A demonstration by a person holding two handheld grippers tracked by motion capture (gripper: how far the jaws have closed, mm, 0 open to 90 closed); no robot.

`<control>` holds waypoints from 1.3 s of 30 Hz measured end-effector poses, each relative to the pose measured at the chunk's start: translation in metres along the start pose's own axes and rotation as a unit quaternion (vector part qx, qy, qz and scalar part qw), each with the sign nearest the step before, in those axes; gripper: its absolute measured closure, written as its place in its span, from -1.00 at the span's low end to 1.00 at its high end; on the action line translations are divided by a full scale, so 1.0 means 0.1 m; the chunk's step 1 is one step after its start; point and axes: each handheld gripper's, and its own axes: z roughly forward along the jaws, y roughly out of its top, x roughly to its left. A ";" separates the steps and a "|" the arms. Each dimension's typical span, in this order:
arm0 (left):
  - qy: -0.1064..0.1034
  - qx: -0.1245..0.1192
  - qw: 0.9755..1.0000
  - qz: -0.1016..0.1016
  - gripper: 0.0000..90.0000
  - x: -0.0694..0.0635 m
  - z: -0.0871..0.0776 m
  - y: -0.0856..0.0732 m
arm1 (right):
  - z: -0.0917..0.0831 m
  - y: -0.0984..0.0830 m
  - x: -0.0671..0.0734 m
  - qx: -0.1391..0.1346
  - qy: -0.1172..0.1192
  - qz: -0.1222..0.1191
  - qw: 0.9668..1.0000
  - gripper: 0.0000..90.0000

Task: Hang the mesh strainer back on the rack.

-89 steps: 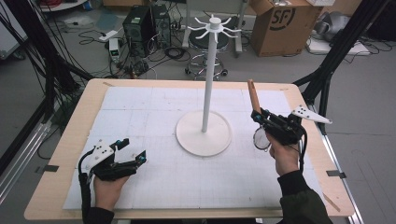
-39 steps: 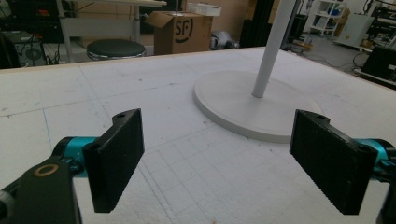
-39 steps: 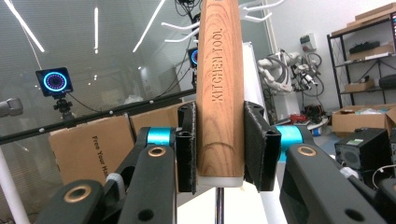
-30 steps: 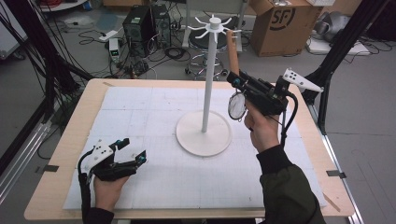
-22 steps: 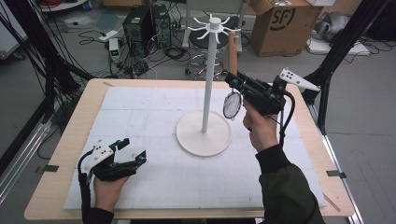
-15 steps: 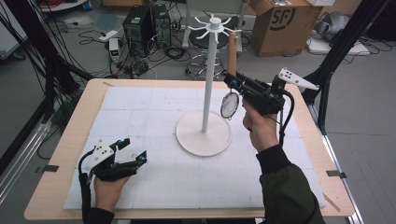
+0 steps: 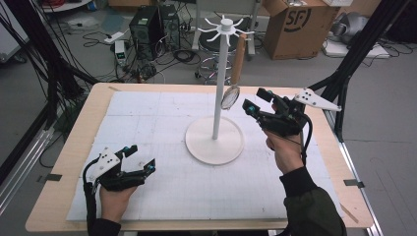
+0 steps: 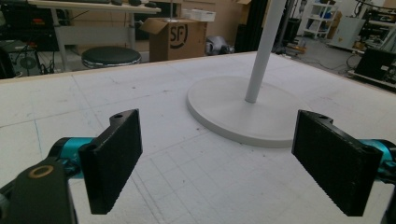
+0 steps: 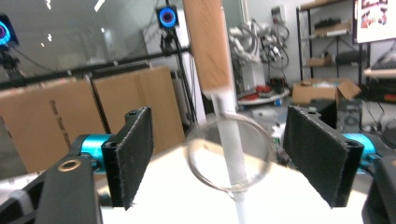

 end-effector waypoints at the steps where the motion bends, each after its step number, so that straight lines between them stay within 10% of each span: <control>1: 0.001 0.002 1.000 0.000 -0.63 0.00 0.01 0.00 | -0.03 -0.04 -0.01 0.004 -0.001 0.000 1.000 -0.60; 39: 0.003 0.009 1.000 0.006 -0.63 -0.02 0.02 -0.02 | -0.32 -0.94 -0.15 0.108 -0.049 -0.004 0.993 -0.68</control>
